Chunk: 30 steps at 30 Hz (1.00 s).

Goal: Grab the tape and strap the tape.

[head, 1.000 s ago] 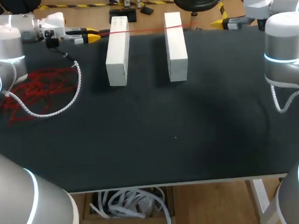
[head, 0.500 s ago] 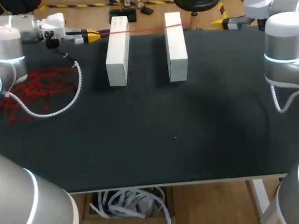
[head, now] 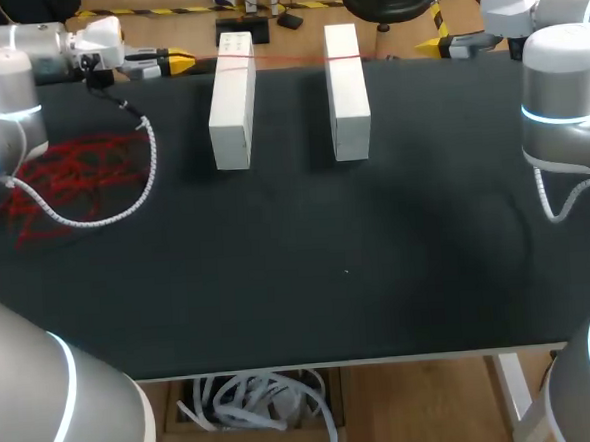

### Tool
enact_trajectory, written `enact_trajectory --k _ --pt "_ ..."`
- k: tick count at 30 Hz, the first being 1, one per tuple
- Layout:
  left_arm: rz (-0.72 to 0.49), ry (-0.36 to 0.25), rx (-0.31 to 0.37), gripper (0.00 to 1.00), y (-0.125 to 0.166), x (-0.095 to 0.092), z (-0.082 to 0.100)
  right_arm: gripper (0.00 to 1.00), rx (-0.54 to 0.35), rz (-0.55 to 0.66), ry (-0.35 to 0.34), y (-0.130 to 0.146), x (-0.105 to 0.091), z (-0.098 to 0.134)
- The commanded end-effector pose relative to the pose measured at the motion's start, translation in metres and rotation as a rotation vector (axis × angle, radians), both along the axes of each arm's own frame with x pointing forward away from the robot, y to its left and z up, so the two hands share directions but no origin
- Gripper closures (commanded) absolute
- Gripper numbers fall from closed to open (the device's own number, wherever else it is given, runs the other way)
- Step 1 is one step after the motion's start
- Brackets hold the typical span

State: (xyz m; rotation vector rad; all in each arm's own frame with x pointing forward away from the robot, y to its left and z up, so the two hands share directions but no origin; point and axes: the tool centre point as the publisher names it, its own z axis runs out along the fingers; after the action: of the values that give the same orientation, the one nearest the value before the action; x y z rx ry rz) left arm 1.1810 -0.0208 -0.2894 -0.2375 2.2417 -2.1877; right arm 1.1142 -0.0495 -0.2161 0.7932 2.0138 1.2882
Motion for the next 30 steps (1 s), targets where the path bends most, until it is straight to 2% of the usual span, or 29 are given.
enact_trajectory --k 1,5,10,18,24,28,30 --pt "0.020 -0.002 0.005 1.00 -0.002 -0.011 0.013 0.00 0.000 0.000 0.000 0.000 0.000 0.000" --pt "0.044 -0.007 -0.015 1.00 -0.007 -0.016 0.032 0.00 0.000 0.000 0.000 0.000 0.000 0.000" --pt "0.052 -0.059 -0.032 1.00 -0.018 -0.027 0.059 0.00 0.000 0.000 0.000 0.000 0.000 0.000" --pt "0.094 -0.069 -0.066 1.00 -0.041 -0.040 0.091 0.00 0.000 0.000 0.000 0.000 0.000 0.000" --pt "0.172 -0.018 -0.084 1.00 -0.053 -0.044 0.107 0.00 0.000 0.000 0.000 0.000 0.000 0.000" --pt "0.259 -0.005 -0.041 1.00 -0.059 -0.045 0.117 0.00 0.000 0.000 0.000 0.000 0.000 0.000" --pt "0.290 -0.002 -0.047 1.00 -0.059 -0.046 0.124 0.00 0.000 0.000 0.000 0.000 0.000 0.000"
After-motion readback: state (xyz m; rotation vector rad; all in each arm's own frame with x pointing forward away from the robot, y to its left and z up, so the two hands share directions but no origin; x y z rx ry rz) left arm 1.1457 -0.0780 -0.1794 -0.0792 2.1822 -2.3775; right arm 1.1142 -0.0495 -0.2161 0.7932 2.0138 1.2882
